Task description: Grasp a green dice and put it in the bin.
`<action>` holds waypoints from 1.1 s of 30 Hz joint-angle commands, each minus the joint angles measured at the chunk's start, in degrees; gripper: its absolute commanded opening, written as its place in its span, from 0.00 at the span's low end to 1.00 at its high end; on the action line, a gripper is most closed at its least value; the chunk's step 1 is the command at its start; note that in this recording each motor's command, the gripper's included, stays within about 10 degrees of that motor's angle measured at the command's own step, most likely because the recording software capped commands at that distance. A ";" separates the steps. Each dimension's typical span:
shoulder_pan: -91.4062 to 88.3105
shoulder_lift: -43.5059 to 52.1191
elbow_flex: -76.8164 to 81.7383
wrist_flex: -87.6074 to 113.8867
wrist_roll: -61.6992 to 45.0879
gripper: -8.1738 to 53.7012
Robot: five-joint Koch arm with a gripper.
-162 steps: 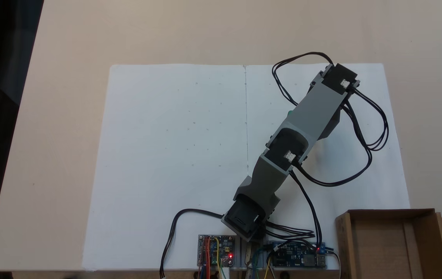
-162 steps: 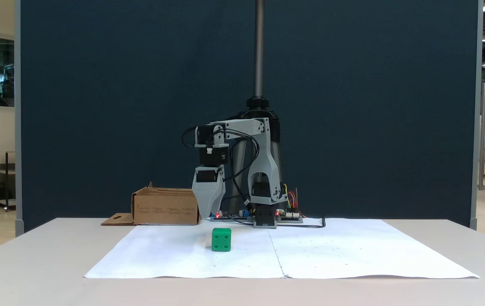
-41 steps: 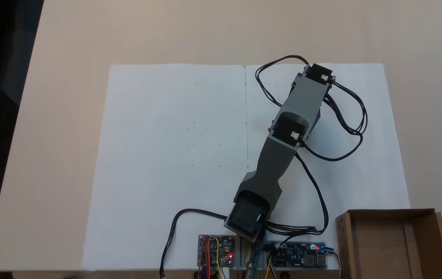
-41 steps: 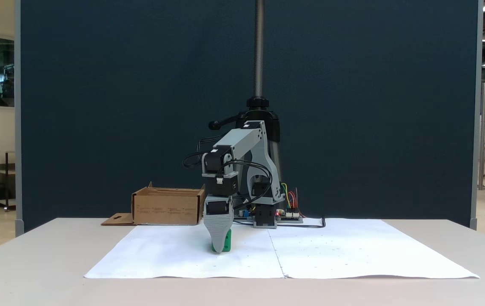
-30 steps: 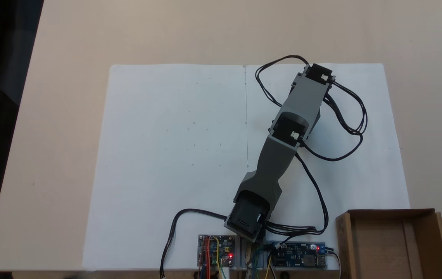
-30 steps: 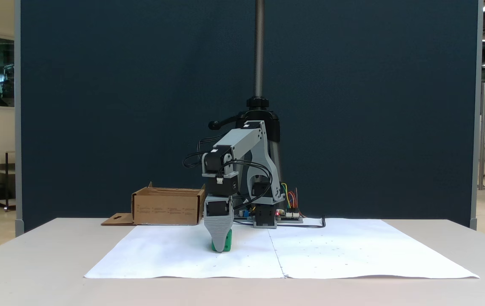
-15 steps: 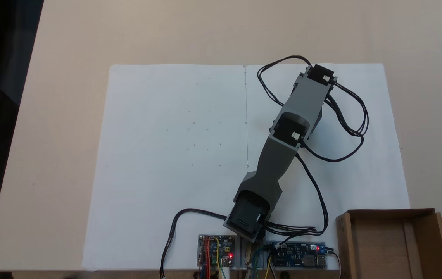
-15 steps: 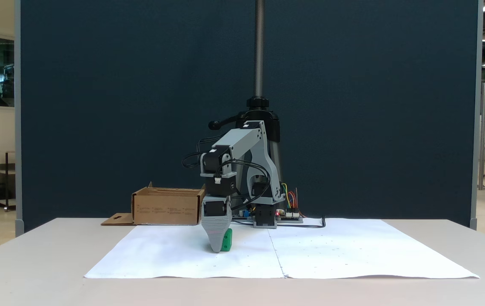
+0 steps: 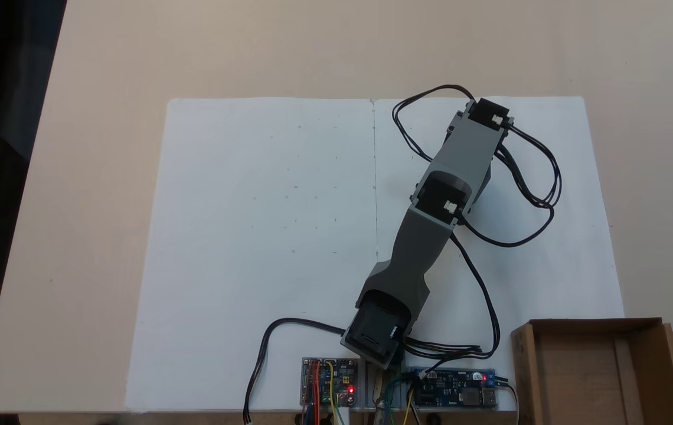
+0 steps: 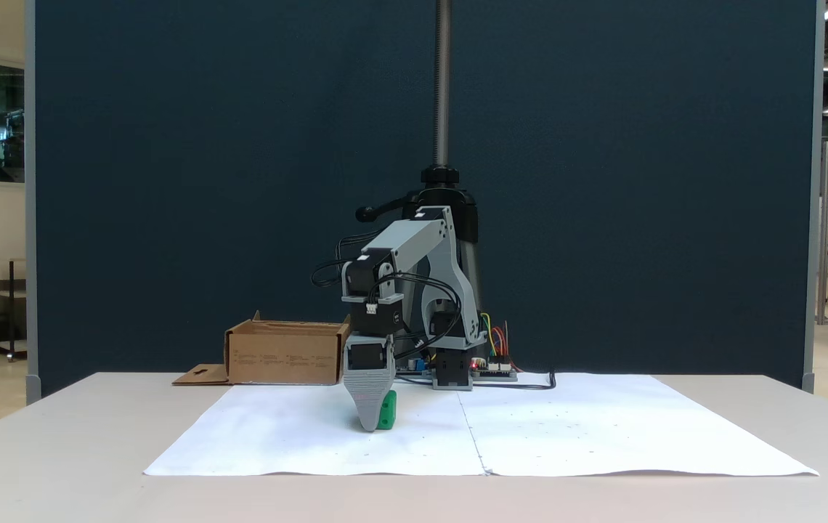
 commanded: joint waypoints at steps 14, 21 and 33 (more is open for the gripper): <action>0.88 1.23 -0.79 -2.29 6.42 0.56; 0.88 1.23 -0.70 -2.02 8.00 0.56; 0.88 1.32 -0.18 -2.02 8.61 0.56</action>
